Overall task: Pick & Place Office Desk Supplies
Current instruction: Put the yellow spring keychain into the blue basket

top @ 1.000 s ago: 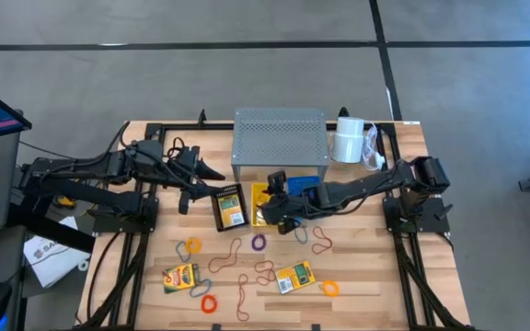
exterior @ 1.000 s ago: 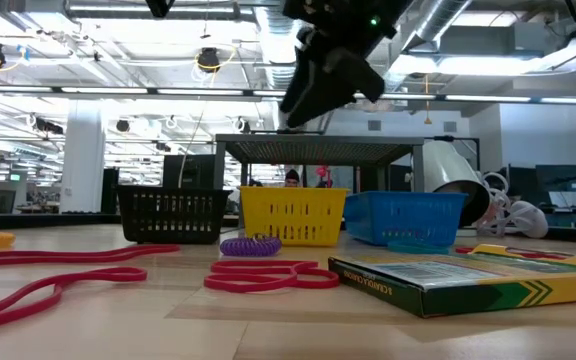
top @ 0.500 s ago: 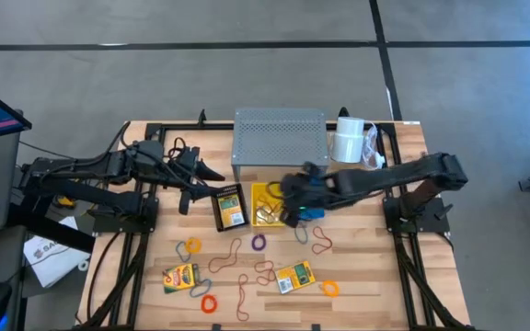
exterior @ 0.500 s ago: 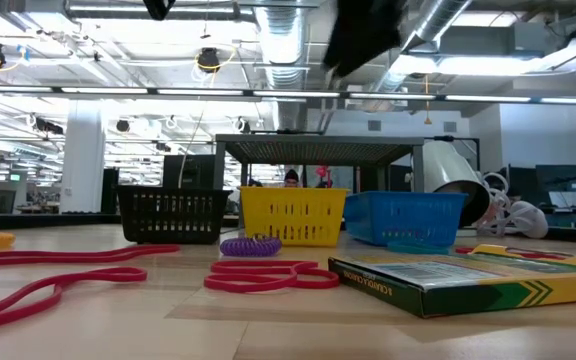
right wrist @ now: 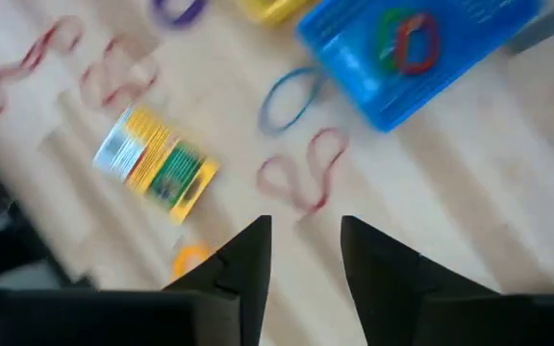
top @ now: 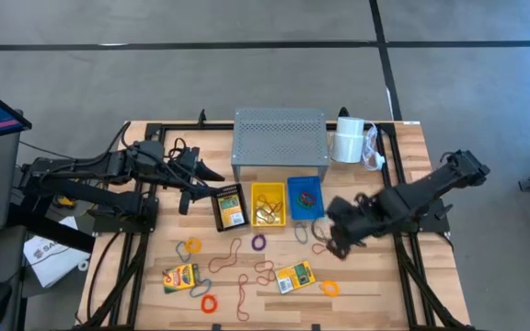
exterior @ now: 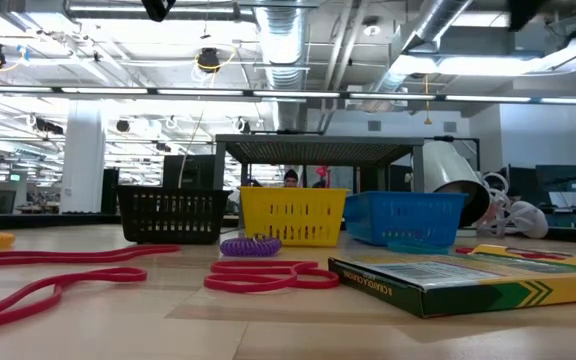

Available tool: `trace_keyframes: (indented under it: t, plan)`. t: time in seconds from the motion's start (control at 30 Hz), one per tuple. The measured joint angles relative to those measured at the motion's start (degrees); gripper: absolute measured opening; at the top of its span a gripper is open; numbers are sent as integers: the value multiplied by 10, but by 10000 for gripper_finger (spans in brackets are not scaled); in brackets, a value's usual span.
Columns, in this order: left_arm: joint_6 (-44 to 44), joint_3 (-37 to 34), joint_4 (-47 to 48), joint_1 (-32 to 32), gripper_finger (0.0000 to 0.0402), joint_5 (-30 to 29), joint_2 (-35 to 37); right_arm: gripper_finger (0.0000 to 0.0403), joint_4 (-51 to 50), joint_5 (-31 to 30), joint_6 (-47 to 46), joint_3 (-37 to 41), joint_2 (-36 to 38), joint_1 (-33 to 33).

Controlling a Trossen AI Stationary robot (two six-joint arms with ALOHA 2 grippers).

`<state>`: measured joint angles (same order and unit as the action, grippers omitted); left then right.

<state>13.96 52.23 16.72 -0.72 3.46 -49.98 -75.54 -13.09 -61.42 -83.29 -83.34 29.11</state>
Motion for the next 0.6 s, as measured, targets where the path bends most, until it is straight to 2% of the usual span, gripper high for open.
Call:
trace_keyframes:
  t: [0.2, 0.4, 0.6]
  plan:
    - [-1, 0, 0, 0, 172, 0, 0, 128, 71, -18, -18, 0, -4, 90]
    - [-2, 0, 0, 0, 172, 0, 0, 132, 76, -38, -111, 1, -36, 130]
    - [-2, 0, 0, 0, 172, 25, 0, 134, 142, -35, -126, 1, -108, 161]
